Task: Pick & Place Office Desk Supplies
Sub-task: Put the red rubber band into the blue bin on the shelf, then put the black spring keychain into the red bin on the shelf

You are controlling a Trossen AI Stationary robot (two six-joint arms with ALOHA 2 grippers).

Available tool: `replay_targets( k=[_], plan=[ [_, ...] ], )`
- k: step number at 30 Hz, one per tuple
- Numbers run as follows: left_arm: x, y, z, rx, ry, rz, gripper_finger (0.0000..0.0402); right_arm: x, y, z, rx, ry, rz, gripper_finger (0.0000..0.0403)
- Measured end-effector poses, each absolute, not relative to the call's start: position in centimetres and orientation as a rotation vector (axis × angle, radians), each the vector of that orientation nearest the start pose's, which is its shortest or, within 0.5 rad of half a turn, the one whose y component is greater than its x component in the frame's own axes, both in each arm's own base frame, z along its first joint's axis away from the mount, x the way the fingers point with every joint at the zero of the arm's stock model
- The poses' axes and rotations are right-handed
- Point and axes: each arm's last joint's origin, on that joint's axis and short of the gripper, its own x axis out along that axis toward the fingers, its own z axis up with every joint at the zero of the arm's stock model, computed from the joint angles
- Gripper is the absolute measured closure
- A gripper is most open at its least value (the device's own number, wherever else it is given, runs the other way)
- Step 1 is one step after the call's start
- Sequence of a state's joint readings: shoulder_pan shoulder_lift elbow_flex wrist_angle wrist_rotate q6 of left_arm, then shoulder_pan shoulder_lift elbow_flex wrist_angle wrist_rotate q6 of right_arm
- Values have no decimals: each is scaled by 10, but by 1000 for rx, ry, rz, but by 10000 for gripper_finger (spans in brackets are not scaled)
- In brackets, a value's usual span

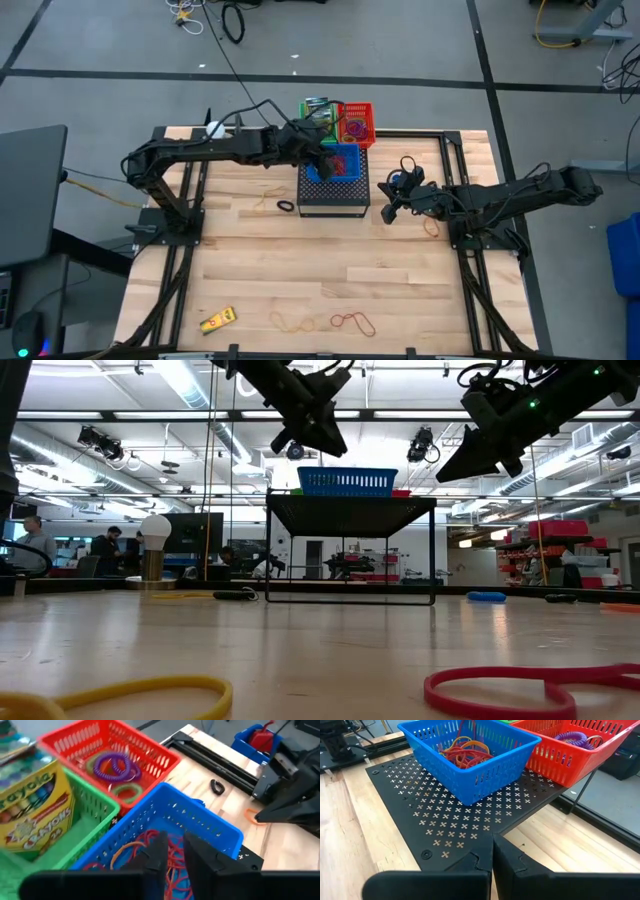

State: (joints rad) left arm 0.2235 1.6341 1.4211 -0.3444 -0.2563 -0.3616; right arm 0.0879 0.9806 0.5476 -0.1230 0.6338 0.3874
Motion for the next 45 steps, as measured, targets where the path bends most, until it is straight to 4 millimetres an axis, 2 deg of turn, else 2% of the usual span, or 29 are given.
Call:
replay_targets(
  k=[5,10,14,17,19,21,27,31,34,36,40,45],
  plan=[
    [353,101,323,-424,510,600,293,199,0,226,205,404,-630,396],
    [348,110,340,-378,512,556,271,199,1,226,227,403,-617,396],
    [337,97,364,-312,477,501,291,199,2,226,282,403,-593,396],
    [323,77,365,-236,479,521,337,200,2,227,320,398,-586,396],
    [312,63,354,-200,503,536,376,200,2,226,342,395,-586,396],
    [300,47,341,-202,488,541,392,199,2,226,345,395,-584,396],
    [263,5,308,-293,254,486,395,188,-1,230,449,410,-603,396],
    [242,-13,293,-328,103,445,395,168,-13,245,567,524,-767,396],
    [231,-19,275,-347,47,468,394,152,-28,251,664,648,-932,396],
    [226,-19,263,-372,25,493,394,144,-40,249,756,699,-1010,396],
    [219,-17,241,-427,11,521,394,132,-63,223,975,769,-1156,394],
    [217,-16,234,-450,15,524,394,120,-85,200,1081,783,-1342,357]
  ],
)
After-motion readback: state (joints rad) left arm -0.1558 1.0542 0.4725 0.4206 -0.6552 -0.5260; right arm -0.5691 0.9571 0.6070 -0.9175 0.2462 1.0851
